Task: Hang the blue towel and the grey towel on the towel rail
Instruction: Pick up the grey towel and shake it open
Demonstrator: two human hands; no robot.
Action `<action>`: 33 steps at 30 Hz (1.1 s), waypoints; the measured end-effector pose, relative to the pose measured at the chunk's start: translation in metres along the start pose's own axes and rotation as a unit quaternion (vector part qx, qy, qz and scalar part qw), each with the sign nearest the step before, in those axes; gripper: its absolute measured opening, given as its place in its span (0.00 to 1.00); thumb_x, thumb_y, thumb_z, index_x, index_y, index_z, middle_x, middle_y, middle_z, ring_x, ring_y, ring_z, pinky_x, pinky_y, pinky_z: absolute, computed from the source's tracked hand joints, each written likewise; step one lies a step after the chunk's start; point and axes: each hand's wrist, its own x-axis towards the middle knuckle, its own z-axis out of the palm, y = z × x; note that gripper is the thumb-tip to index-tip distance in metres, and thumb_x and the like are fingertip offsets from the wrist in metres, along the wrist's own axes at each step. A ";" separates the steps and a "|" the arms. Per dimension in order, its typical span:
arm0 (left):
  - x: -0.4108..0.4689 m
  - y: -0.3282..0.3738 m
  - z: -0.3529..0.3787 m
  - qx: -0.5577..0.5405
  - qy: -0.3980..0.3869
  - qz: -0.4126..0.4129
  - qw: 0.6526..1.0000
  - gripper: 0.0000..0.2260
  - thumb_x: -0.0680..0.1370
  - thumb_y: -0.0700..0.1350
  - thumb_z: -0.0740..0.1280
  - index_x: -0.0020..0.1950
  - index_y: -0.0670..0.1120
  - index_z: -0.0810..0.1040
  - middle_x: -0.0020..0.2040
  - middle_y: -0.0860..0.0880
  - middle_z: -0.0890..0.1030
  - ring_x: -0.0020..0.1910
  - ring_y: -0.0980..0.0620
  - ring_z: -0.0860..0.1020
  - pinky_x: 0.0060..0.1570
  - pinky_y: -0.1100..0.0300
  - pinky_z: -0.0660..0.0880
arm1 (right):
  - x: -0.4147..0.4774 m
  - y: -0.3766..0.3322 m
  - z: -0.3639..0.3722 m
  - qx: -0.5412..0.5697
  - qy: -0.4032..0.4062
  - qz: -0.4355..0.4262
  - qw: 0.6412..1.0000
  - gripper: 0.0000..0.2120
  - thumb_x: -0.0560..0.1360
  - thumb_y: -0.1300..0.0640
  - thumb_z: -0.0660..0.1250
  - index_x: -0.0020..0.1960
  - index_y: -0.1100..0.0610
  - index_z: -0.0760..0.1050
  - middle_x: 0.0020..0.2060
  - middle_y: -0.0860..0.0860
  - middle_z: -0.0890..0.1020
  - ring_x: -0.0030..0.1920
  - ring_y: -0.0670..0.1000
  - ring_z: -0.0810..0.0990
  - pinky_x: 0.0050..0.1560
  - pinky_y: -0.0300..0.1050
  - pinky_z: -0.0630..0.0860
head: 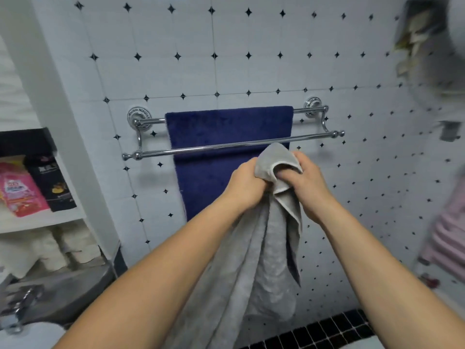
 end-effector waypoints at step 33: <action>-0.005 -0.110 -0.115 -0.097 0.235 -0.210 0.944 0.05 0.73 0.41 0.66 0.38 0.44 0.78 0.34 0.48 0.79 0.35 0.48 0.77 0.31 0.62 0.71 | 0.042 0.077 -0.044 -0.242 0.134 0.206 0.938 0.16 0.76 0.51 0.64 0.33 0.56 0.71 0.30 0.54 0.76 0.33 0.54 0.74 0.34 0.45 0.67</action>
